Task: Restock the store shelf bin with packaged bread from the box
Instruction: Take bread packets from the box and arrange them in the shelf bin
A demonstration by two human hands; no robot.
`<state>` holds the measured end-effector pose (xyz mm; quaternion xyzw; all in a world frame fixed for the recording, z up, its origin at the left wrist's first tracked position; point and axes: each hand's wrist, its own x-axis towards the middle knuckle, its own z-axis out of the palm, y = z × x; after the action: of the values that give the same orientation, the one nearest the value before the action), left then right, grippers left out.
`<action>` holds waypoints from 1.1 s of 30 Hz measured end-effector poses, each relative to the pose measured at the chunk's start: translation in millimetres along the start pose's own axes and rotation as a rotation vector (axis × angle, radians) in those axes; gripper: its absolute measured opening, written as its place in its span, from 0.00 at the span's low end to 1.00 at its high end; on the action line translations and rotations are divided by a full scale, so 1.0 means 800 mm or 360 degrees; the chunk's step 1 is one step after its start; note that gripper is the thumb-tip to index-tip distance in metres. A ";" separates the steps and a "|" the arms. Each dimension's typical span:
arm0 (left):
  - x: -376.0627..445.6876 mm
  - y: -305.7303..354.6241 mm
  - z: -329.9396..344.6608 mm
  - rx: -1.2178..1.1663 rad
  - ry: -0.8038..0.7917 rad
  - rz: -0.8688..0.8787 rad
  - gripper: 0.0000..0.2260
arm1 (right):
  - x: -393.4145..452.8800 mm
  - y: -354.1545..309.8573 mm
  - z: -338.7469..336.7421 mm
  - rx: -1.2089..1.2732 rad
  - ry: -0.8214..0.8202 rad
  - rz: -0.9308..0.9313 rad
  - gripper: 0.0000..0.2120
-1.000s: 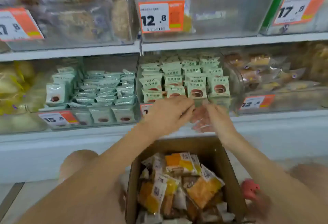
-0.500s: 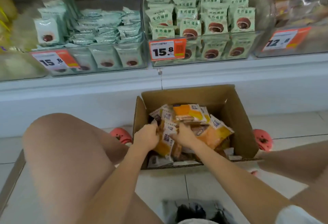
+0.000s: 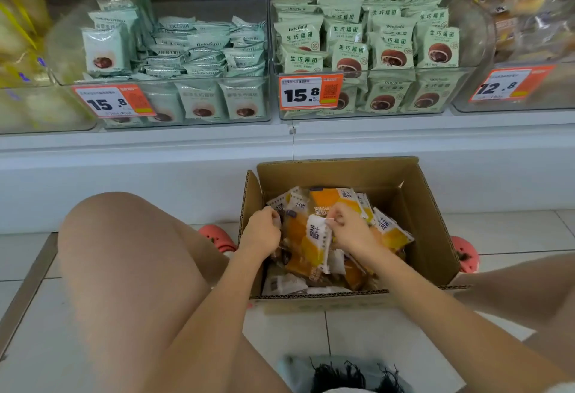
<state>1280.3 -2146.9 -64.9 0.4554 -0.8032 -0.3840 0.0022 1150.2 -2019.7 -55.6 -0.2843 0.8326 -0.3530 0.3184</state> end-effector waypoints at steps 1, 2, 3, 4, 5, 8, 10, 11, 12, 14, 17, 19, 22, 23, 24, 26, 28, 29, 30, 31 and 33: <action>0.002 0.002 0.000 -0.0072 0.0012 -0.0033 0.11 | -0.003 -0.003 -0.013 0.0038 -0.0040 -0.0023 0.05; 0.003 0.006 0.000 -0.0129 0.0026 -0.0048 0.13 | -0.007 -0.006 -0.028 0.0078 -0.0080 -0.0041 0.07; 0.003 0.010 -0.001 -0.0183 0.0044 -0.0058 0.16 | -0.010 -0.009 -0.042 0.0123 -0.0120 -0.0053 0.08; 0.002 0.014 -0.001 -0.0258 0.0065 -0.0065 0.20 | -0.013 -0.013 -0.056 0.0192 -0.0159 -0.0070 0.07; 0.001 0.019 -0.003 -0.0392 0.0057 -0.0087 0.24 | -0.017 -0.018 -0.071 0.0292 -0.0192 -0.0077 0.06; -0.007 0.038 -0.020 -0.1096 -0.0195 -0.0069 0.29 | -0.026 -0.031 -0.103 0.0725 -0.0303 -0.0067 0.06; -0.010 0.055 -0.036 -0.1365 -0.0306 0.0066 0.25 | -0.030 -0.040 -0.117 0.0966 -0.0374 -0.0045 0.06; -0.012 0.065 -0.045 -0.1407 -0.0270 0.0126 0.21 | -0.032 -0.045 -0.124 0.1031 -0.0398 -0.0036 0.05; -0.013 0.076 -0.054 -0.1411 -0.0196 0.0164 0.19 | -0.032 -0.050 -0.131 0.1045 -0.0414 -0.0042 0.04; -0.015 0.100 -0.072 -0.1376 -0.0034 0.0213 0.18 | -0.032 -0.068 -0.150 0.0997 -0.0429 -0.0114 0.05; -0.018 0.141 -0.103 -0.1316 0.0137 0.0344 0.14 | -0.027 -0.116 -0.188 0.0377 -0.0315 -0.0339 0.12; -0.023 0.174 -0.123 -0.1303 0.0199 0.0471 0.12 | -0.022 -0.158 -0.211 -0.0050 -0.0293 -0.0518 0.15; -0.031 0.230 -0.151 -0.1251 0.0281 0.0717 0.09 | -0.016 -0.214 -0.240 -0.0401 -0.0316 -0.0661 0.26; -0.033 0.248 -0.160 -0.1213 0.0323 0.0815 0.09 | -0.014 -0.230 -0.251 -0.0500 -0.0301 -0.0718 0.25; -0.036 0.267 -0.170 -0.1183 0.0358 0.0902 0.09 | -0.013 -0.243 -0.263 -0.0582 -0.0263 -0.0798 0.20; -0.038 0.302 -0.194 -0.1132 0.0392 0.1063 0.08 | -0.015 -0.267 -0.295 -0.0629 -0.0114 -0.0944 0.13; -0.036 0.332 -0.226 -0.1052 0.0433 0.1216 0.08 | -0.021 -0.291 -0.335 -0.0573 0.0076 -0.1035 0.12; -0.033 0.345 -0.244 -0.0973 0.0506 0.1309 0.09 | -0.027 -0.304 -0.357 -0.0572 0.0174 -0.1094 0.12; -0.028 0.357 -0.262 -0.0817 0.0649 0.1404 0.10 | -0.032 -0.316 -0.380 -0.0581 0.0275 -0.1148 0.12; -0.023 0.367 -0.280 -0.0577 0.0855 0.1500 0.11 | -0.038 -0.329 -0.402 -0.0582 0.0389 -0.1201 0.12; -0.004 0.391 -0.313 0.0030 0.1361 0.1608 0.15 | -0.046 -0.356 -0.446 -0.0554 0.0629 -0.1296 0.12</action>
<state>1142.6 -2207.8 306.5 0.1350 -0.8498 -0.1140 0.4967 983.6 -2017.0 370.9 -0.5635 0.7449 -0.3517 -0.0623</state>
